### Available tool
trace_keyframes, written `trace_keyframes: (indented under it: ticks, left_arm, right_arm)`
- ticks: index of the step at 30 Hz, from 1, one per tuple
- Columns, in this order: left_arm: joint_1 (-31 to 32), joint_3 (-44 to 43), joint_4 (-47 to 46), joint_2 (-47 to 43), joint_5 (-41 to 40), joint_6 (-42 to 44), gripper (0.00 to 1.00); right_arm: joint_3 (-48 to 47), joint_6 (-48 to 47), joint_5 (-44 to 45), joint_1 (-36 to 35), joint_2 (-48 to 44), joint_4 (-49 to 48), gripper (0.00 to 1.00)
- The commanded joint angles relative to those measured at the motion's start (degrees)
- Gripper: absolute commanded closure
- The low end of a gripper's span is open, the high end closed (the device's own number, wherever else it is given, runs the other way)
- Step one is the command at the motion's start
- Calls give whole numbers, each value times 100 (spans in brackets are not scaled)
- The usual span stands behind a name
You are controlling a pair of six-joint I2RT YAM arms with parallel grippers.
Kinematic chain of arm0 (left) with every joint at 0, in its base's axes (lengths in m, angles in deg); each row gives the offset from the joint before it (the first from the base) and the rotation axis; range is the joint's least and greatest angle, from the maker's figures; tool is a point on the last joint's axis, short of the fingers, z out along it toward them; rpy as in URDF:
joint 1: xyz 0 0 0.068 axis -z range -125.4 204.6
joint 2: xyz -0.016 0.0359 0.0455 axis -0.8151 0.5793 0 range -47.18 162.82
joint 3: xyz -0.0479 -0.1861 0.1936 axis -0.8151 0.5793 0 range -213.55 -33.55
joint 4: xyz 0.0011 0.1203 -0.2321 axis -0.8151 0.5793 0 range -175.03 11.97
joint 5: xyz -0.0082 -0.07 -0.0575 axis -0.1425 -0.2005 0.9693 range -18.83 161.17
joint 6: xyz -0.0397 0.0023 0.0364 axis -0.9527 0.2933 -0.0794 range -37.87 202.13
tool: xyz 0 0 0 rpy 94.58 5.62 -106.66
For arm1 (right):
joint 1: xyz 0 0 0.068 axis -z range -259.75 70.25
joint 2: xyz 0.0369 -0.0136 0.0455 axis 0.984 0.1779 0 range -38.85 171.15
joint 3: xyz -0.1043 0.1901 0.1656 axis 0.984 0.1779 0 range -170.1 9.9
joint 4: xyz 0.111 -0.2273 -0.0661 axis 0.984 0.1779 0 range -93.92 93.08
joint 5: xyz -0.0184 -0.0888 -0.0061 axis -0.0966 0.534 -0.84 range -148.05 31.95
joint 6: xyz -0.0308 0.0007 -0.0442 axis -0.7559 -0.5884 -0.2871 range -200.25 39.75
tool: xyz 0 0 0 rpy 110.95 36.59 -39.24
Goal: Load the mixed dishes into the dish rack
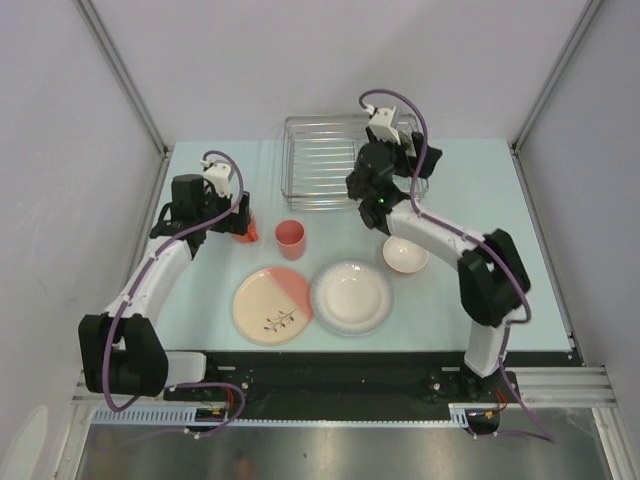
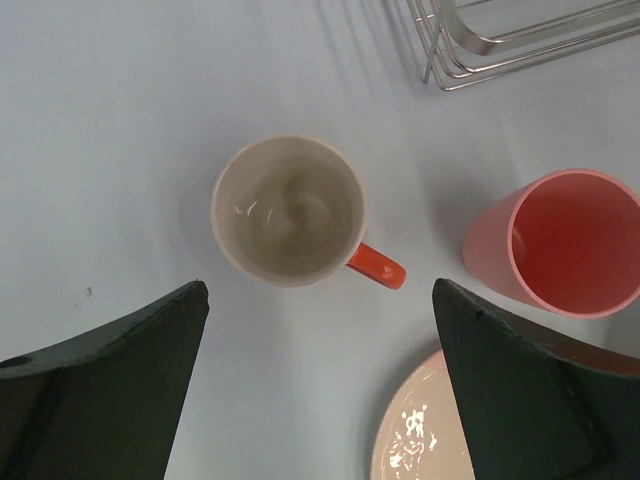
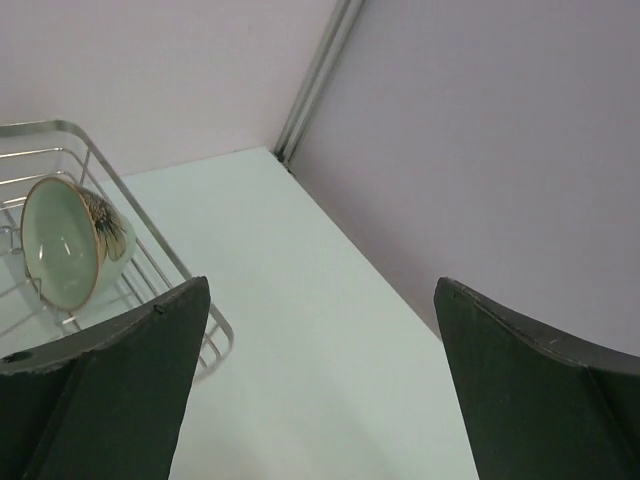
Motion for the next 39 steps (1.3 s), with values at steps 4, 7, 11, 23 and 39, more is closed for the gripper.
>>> trace_keyframes:
  ticks: [4, 7, 11, 23, 39]
  left_arm:
    - [-43, 40, -170, -294, 26, 40, 0]
    - [-52, 84, -213, -329, -9, 66, 0]
    - [-70, 119, -240, -338, 0, 110, 0]
    - [-105, 172, -258, -373, 18, 84, 0]
    - [-263, 251, -214, -434, -150, 251, 0]
  right_arm:
    - [2306, 147, 1487, -1027, -1593, -698, 0]
    - [2819, -3511, 1961, -1012, -1710, -5302, 0]
    - [2584, -4054, 1954, -1746, -2472, -5375, 0]
    - [181, -5830, 962, -1926, -1535, -5341, 0]
    - [-2994, 4917, -3793, -10, -1146, 8457, 0]
